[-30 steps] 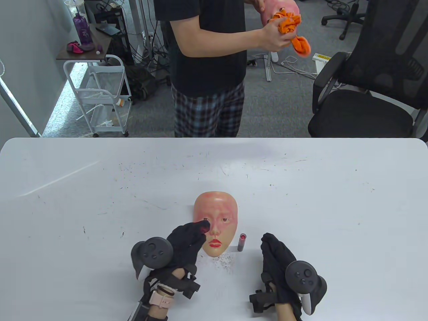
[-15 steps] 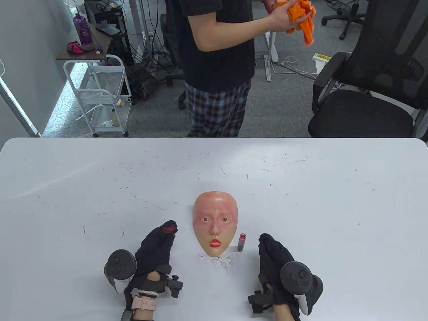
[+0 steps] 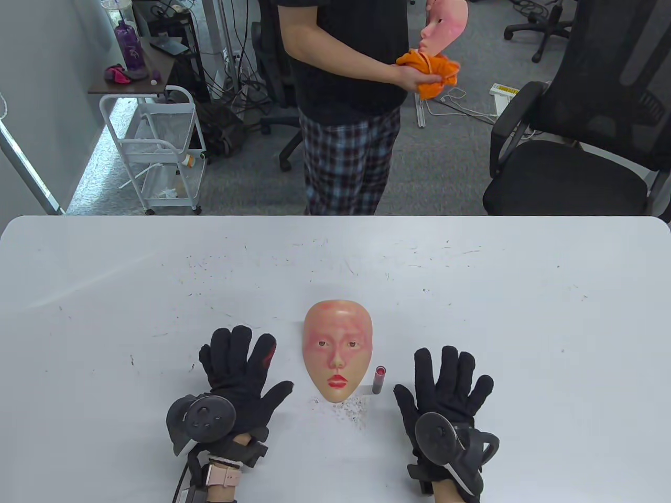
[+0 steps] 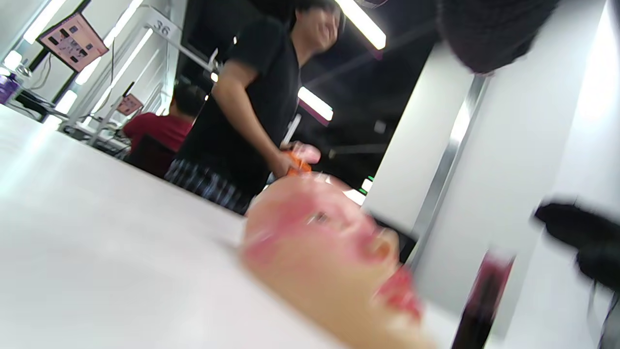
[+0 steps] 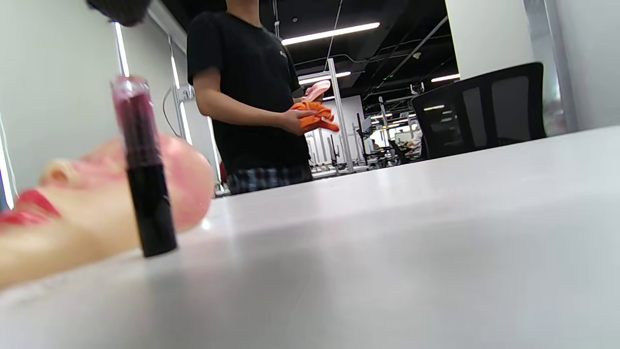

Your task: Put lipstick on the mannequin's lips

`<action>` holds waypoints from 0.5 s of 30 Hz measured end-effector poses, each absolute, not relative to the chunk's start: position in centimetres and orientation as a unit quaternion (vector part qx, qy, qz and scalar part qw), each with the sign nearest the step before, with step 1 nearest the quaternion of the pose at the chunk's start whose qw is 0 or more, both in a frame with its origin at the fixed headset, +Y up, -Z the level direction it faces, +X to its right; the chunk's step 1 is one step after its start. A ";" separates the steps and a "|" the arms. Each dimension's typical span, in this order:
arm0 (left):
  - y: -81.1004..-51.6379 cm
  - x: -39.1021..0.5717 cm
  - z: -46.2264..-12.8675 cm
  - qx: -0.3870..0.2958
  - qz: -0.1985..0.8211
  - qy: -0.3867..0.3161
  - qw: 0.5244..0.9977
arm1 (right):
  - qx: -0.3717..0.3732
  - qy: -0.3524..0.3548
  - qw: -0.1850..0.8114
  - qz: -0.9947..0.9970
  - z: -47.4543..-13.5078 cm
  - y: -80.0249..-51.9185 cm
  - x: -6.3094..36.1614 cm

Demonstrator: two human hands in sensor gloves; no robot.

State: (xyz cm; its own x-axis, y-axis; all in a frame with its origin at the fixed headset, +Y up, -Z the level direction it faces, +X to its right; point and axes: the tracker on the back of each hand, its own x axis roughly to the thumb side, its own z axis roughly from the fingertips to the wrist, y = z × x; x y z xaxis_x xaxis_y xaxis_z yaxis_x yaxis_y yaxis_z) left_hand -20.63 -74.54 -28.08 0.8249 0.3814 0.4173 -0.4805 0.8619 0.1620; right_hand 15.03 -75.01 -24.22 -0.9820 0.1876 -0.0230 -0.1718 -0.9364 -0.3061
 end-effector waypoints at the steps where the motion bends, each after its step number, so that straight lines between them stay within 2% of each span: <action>1: -74.7 -20.4 -28.1 0.110 0.196 -0.185 0.957 | -0.025 -0.150 0.069 0.986 -24.3 -75.1 15.0; 4: -75.1 -20.1 -28.2 0.084 0.192 -0.182 0.961 | -0.019 -0.136 0.060 0.989 -24.4 -75.2 14.7; 15: -75.8 -20.7 -28.3 0.073 0.243 -0.161 0.954 | -0.015 -0.119 0.055 0.991 -24.3 -75.2 14.6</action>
